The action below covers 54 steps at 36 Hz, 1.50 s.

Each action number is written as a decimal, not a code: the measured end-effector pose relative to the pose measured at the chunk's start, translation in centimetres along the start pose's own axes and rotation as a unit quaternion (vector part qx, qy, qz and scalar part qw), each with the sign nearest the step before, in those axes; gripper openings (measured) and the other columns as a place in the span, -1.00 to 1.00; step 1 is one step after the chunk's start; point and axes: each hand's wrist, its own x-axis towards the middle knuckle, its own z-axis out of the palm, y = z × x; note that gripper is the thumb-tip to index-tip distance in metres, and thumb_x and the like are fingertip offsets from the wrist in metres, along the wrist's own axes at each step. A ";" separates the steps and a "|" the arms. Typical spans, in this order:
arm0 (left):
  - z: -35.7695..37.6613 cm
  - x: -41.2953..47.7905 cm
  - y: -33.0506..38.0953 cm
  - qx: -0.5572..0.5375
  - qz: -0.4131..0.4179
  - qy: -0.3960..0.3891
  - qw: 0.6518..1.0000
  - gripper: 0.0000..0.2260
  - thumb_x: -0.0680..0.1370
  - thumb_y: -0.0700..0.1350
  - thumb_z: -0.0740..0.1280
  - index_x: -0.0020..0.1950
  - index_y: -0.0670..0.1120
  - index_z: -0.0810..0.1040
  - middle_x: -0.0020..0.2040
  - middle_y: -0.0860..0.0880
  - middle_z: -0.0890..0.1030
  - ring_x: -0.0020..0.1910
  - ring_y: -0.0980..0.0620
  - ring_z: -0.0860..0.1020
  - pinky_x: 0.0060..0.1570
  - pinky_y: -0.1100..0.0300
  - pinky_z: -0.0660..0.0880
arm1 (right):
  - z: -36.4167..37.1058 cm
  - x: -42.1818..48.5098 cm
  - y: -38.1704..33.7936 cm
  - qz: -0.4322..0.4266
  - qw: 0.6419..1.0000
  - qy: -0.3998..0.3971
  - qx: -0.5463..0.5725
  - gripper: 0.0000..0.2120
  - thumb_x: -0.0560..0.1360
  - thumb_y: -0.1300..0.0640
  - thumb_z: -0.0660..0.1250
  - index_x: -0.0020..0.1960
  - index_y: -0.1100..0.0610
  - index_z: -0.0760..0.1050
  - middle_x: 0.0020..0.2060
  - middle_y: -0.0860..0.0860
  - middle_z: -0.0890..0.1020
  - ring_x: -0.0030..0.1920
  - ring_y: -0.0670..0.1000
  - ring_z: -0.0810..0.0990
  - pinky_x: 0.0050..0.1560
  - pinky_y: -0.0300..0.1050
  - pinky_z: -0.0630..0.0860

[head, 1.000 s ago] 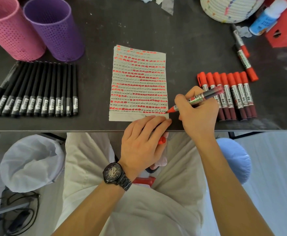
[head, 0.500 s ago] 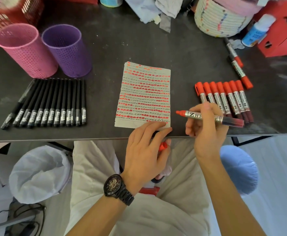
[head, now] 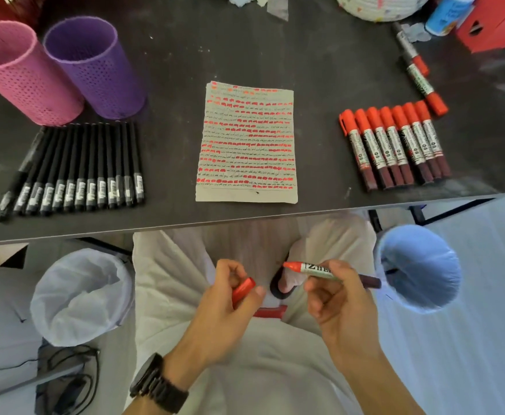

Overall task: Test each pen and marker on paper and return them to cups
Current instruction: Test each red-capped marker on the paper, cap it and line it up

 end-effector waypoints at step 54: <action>-4.9 2.1 9.5 -0.484 0.015 0.070 0.872 -0.58 0.63 0.13 0.19 -0.31 -0.07 0.53 -0.38 -0.02 0.49 -0.40 0.00 0.47 -0.36 0.18 0.42 | 4.5 -2.1 3.2 0.139 0.947 -0.276 -0.091 -0.81 0.52 -0.01 0.37 -0.25 0.00 0.60 -0.44 0.00 0.36 -0.47 -0.06 0.14 -0.42 -0.15 0.04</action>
